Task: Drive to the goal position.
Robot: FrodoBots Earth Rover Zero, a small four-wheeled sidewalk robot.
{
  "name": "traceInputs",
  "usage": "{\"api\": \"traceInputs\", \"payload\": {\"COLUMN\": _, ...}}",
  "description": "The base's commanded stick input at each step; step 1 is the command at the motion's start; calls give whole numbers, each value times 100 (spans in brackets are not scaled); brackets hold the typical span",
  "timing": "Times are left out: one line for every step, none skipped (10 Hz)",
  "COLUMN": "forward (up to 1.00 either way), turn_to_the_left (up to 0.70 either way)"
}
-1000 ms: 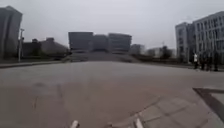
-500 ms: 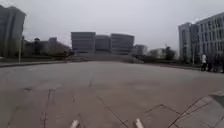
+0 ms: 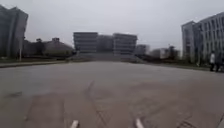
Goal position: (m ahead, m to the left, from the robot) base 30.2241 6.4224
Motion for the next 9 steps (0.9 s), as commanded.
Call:
{"api": "traceInputs", "payload": {"forward": 100, "turn_to_the_left": 2}}
{"api": "traceInputs", "payload": {"forward": 100, "turn_to_the_left": 2}}
{"api": "traceInputs", "payload": {"forward": 100, "turn_to_the_left": 2}}
{"api": "traceInputs", "payload": {"forward": 100, "turn_to_the_left": 2}}
{"api": "traceInputs", "payload": {"forward": 100, "turn_to_the_left": 2}}
{"api": "traceInputs", "payload": {"forward": 100, "turn_to_the_left": 2}}
{"api": "traceInputs", "payload": {"forward": 100, "turn_to_the_left": 2}}
{"api": "traceInputs", "payload": {"forward": 100, "turn_to_the_left": 2}}
{"api": "traceInputs", "payload": {"forward": 100, "turn_to_the_left": 2}}
